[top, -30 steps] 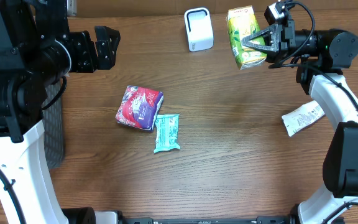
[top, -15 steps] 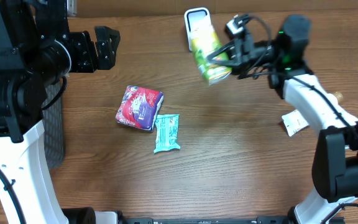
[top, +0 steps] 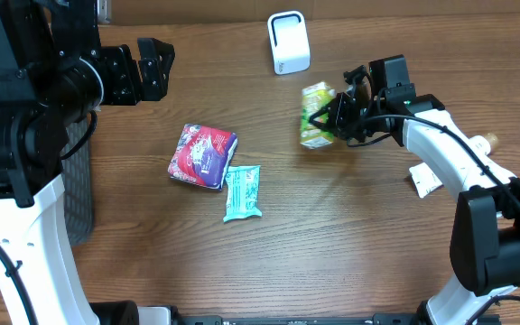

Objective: Scan the item barcode
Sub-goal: 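Lift the tea carton with the right gripper and rotate it, then hold the tea carton in front of the white scanner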

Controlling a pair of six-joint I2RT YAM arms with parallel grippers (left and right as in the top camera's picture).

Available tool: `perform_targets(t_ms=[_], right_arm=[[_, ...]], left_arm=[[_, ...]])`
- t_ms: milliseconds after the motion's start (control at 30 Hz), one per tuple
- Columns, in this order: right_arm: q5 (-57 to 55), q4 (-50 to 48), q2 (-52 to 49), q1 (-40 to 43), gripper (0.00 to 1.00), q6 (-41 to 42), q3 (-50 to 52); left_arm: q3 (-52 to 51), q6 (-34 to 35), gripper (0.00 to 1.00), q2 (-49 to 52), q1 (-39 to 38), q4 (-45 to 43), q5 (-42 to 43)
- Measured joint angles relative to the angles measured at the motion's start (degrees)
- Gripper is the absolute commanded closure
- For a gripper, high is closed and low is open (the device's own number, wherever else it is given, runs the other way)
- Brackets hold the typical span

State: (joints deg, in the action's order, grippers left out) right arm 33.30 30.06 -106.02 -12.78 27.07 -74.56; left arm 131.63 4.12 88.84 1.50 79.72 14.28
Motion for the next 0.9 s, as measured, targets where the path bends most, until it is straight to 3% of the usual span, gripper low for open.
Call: perform_targets(t_ms=[167, 400, 667, 900], right_arm=[[-13.73, 3.78, 0.0, -1.09, 0.96, -6.43, -1.18], [-33.44, 7.58, 0.0, -5.51, 0.96, -12.74, -13.73], [-44.35, -3.8, -0.02, -10.45, 0.96, -17.29, -20.26], [-45.77, -14.97, -4.72, -10.4, 0.96, -18.14, -20.37]], left_arm=[[0.0, 0.0, 0.0, 0.0, 0.0, 0.0, 0.0], [0.0, 0.0, 0.0, 0.0, 0.0, 0.0, 0.0], [0.0, 0.0, 0.0, 0.0, 0.0, 0.0, 0.0], [0.0, 0.0, 0.0, 0.0, 0.0, 0.0, 0.0]])
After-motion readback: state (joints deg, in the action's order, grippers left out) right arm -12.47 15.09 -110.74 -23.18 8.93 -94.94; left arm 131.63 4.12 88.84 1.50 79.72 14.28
